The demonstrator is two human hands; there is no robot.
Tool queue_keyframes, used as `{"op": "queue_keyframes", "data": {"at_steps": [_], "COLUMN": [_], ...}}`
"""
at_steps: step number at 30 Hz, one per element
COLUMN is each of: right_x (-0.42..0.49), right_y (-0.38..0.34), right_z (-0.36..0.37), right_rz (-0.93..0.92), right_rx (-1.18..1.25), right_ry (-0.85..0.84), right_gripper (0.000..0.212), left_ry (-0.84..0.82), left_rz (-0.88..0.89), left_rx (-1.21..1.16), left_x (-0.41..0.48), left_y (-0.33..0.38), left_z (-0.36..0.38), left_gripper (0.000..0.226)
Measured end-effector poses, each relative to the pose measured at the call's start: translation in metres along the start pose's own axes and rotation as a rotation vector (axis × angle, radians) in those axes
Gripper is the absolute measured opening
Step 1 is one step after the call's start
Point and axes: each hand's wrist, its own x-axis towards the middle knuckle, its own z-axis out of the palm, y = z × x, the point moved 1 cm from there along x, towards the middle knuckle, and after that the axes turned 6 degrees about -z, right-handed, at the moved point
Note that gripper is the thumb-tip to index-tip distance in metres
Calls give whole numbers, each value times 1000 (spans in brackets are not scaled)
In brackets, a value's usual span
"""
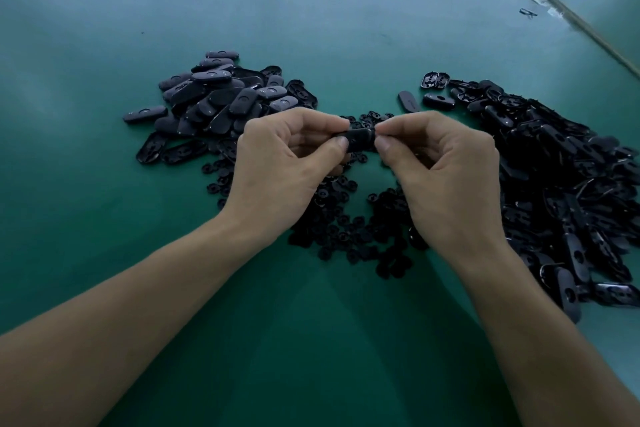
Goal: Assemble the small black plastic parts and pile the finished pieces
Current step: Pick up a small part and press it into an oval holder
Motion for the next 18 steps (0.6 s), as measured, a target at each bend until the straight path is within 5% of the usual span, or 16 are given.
{"op": "queue_keyframes", "data": {"at_steps": [18], "right_x": [-1], "right_y": [2], "right_z": [5], "right_rz": [112], "right_rx": [173], "right_ry": [-33], "right_gripper": [16], "left_ry": [-61], "left_rz": [45], "left_rx": [79], "left_x": [-2], "left_y": [4], "left_z": [1], "left_gripper": [19]}}
